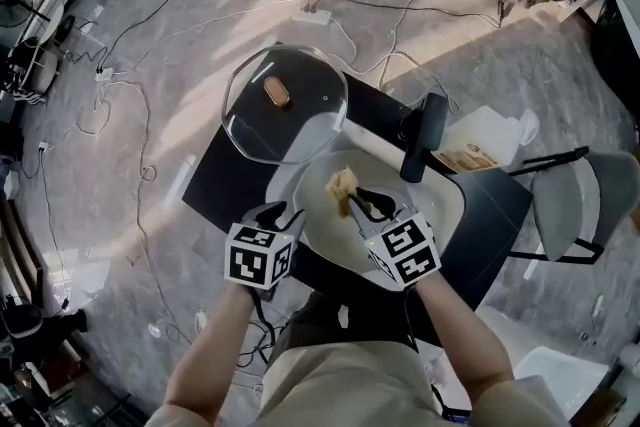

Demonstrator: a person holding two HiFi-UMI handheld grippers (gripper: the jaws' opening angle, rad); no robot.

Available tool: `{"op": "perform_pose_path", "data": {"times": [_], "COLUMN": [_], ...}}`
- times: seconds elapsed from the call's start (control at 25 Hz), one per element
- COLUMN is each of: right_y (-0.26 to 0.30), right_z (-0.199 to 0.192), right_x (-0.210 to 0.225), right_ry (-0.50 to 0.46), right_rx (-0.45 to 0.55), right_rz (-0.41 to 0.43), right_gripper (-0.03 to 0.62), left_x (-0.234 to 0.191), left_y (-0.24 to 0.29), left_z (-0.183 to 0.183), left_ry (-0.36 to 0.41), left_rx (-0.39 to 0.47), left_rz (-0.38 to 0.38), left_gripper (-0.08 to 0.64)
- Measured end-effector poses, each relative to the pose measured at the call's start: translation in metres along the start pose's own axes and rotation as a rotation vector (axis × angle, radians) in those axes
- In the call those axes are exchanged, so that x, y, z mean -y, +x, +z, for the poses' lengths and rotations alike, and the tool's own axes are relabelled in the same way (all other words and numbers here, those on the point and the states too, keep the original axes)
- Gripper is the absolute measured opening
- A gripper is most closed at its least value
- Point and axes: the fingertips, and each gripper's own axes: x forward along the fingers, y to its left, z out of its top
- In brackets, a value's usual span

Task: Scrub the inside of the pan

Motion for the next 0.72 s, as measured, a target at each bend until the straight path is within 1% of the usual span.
{"op": "perform_pose_path", "data": {"times": [0.16,0.36,0.56,0.72], "right_y": [0.021,0.040,0.055,0.067], "right_z": [-0.025,-0.047,-0.068,-0.083], "right_x": [0.003,0.004,0.000,-0.006], "right_ry": [0.018,0.021,0.088,0.096], "right_rx": [-0.046,-0.085,-0.119,-0.157], "right_rz": [0.014,0.034,0.110,0.154], "right_gripper": [0.057,0.057,0.057,0.055], "left_x": [-0.007,-0.012,-0.016,-0.015], "left_y": [0.021,0.037,0.047,0.058], "left_z": [-0.016,-0.033,-0.037,-0.039], "left_ry": [-0.028,-0.065,-0.139,-0.150], "left_rx": [-0.035,-0.073,-0.063,-0.077], "left_rz": [-0.007,-0.013,-0.014,-0.023], "left_gripper": [0.178,0.178,0.190,0.189]}}
